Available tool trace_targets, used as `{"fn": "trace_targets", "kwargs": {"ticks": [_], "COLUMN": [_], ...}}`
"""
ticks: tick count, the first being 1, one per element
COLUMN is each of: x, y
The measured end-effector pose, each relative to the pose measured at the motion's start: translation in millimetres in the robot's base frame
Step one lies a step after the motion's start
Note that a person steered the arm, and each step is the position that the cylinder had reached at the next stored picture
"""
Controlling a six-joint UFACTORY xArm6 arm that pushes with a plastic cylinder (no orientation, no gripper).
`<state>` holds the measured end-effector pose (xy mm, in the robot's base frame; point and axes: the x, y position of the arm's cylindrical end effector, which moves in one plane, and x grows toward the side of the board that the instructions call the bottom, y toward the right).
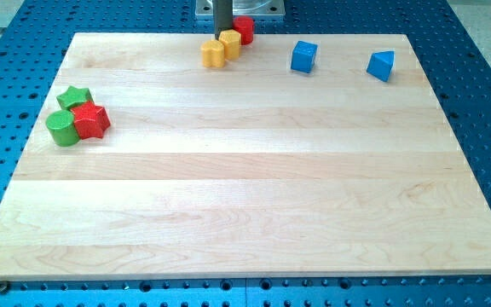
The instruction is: Place the cube and triangle diagonal to each other
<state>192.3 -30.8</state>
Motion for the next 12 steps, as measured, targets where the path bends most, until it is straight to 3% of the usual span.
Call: {"fn": "trace_targets", "kwargs": {"ticks": [3, 4, 5, 6, 7, 8, 9, 10, 12], "x": [0, -1, 22, 85, 142, 169, 166, 115, 90], "y": [-5, -57, -109, -125, -88, 23, 135, 156, 179]}}
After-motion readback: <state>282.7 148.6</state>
